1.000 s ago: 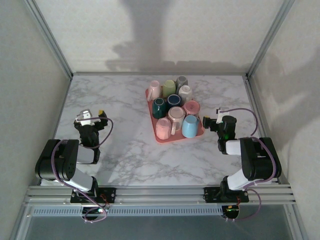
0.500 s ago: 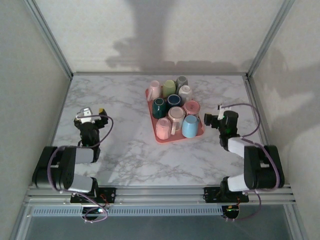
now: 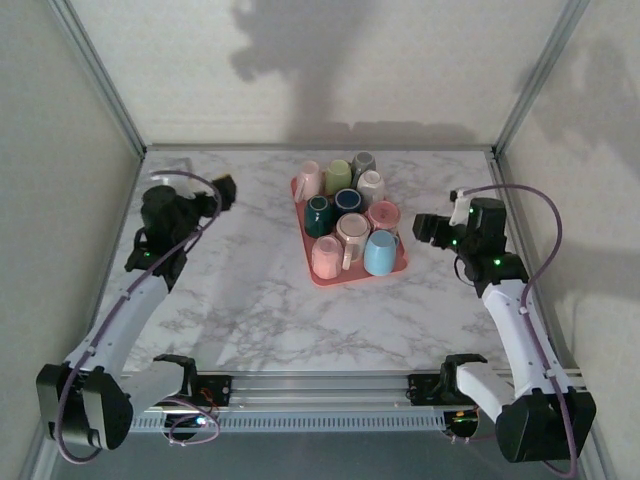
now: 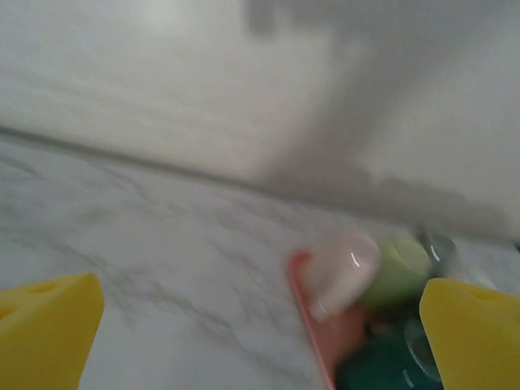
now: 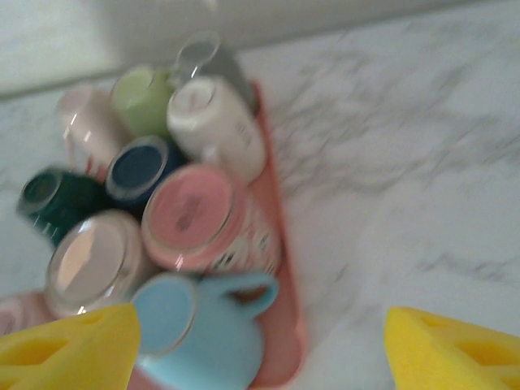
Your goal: Turn the mug right side up
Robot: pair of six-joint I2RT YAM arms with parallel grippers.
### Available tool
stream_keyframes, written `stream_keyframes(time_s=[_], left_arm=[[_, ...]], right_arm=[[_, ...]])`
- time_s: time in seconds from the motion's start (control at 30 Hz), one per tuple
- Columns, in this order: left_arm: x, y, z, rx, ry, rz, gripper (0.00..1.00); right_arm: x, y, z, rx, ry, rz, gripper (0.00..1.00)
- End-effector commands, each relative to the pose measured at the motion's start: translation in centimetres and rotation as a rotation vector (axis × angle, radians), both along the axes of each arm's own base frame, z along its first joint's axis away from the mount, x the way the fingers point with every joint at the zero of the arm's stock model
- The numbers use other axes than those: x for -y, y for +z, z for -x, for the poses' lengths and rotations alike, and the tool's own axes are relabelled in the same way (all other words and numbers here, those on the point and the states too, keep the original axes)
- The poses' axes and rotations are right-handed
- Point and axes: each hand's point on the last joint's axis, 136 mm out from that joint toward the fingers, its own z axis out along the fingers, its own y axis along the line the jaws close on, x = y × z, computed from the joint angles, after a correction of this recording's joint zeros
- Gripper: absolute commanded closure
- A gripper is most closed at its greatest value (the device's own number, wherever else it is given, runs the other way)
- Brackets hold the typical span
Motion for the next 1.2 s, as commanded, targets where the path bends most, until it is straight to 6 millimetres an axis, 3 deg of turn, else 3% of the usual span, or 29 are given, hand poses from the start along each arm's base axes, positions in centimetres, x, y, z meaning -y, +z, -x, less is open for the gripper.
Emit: stream_keyframes(time_s=[0.0,0.2,0.4,0.6,0.8,0.97,1.17], left_arm=[[5.8,-5.9,3.8,-0.271,-0.265,-0.045,0.01],[9.7,-9.0,7.0,-0.307,-0.412,-0.073,0.05],[11.6,-8.0,8.9,-0.240,-0.529,-0.074,0.04],[12.7,-5.8,10.0,-0.210,-0.594,0.001,0.03],[14.2,-3.9,11.9,-0.236,-0.696,0.132,0.04],[14.2,-3.7,12.5,-0.199,-0.706,0.153,0.04],[14.4,-4.4,12.5,-0.208,-0.716,0.160,0.04]], right_arm=[[-3.1,-1.3,4.0,-0.181,0.124,-0.123,0.23],[-5.9,-1.0,6.3,-0.279,0.174,-0.197,0.35],[-11.2,-3.2,7.3,-0.384,0.191,-0.121,0.41],[-14.0,-5.2,5.7,-0.395,0.055,-0.143,0.50],[-16.7,-7.0,4.3,-0.417,0.065,-0.117,0.51],[-17.4,-8.1,3.1,-0.425,0.039,-0.099,0.56],[-18.0,-9.0,1.8,-0.442,-0.009,-0.093,0.56]])
